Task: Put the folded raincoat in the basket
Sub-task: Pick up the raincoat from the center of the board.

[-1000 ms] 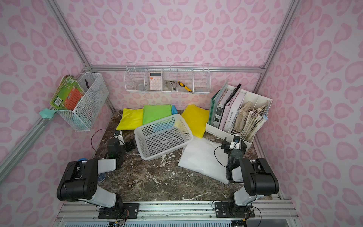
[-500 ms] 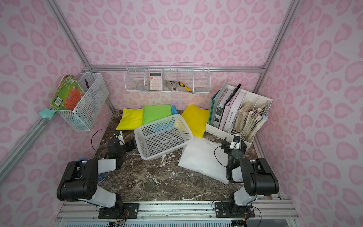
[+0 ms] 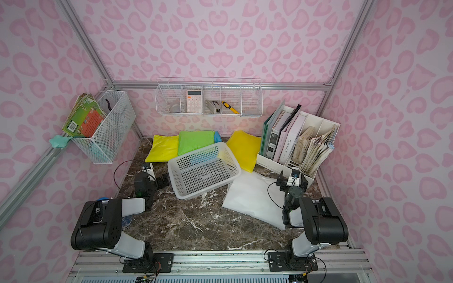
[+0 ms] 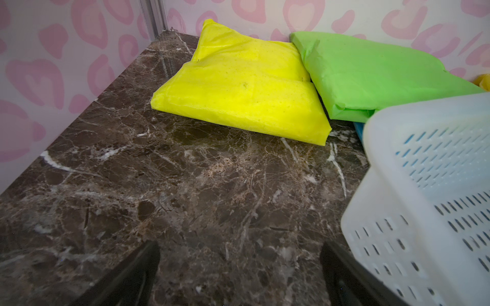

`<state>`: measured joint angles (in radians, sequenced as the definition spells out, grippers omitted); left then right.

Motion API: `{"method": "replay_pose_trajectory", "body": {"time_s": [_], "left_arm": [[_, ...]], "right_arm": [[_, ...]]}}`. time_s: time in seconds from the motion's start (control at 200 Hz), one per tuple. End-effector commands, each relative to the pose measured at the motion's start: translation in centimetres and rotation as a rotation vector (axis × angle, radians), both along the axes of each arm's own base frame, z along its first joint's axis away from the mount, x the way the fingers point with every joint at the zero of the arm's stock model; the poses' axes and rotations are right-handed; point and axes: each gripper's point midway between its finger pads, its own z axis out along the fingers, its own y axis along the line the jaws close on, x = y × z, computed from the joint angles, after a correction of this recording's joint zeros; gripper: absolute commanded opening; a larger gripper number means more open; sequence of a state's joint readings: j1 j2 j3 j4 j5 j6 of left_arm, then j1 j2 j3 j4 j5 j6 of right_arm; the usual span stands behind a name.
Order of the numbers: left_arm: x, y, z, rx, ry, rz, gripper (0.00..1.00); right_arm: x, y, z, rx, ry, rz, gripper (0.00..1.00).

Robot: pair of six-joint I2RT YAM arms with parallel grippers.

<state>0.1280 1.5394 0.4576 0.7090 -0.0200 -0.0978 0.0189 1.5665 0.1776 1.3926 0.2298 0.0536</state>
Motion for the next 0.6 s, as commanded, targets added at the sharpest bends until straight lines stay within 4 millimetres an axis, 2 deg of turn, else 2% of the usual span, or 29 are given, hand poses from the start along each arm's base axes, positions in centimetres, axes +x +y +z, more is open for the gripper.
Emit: {"method": "replay_pose_trajectory", "body": {"time_s": [0.0,0.065,0.155,0.255,0.345,0.505,0.595], "left_arm": [[0.1,0.6,1.0,0.019,-0.025,0.028,0.99],[0.1,1.2,2.1,0.054,-0.016,0.069,0.99],[-0.3,2.3,3.2,0.013,0.109,0.173,0.99],[-0.8,2.8,4.7,-0.031,0.161,0.242,0.99],[-1.8,2.9,7.4,-0.072,0.099,0.285,0.99],[-5.1,2.6,12.4,-0.192,-0.016,0.346,0.99],[-8.0,3.3,13.3,-0.327,-0.014,0.482,0.99]], "right_arm": [[0.0,0.3,0.5,0.015,-0.022,0.021,1.00],[0.0,0.3,0.7,0.015,-0.032,0.018,1.00],[-0.1,0.1,1.4,0.005,-0.017,-0.014,1.00],[0.1,-0.4,3.7,-0.009,-0.007,-0.112,1.00],[0.1,-0.9,5.3,0.140,-0.014,-0.143,1.00],[0.7,0.7,6.8,0.355,0.046,-0.024,0.99],[0.4,2.1,6.8,0.411,0.121,0.053,0.98]]}}
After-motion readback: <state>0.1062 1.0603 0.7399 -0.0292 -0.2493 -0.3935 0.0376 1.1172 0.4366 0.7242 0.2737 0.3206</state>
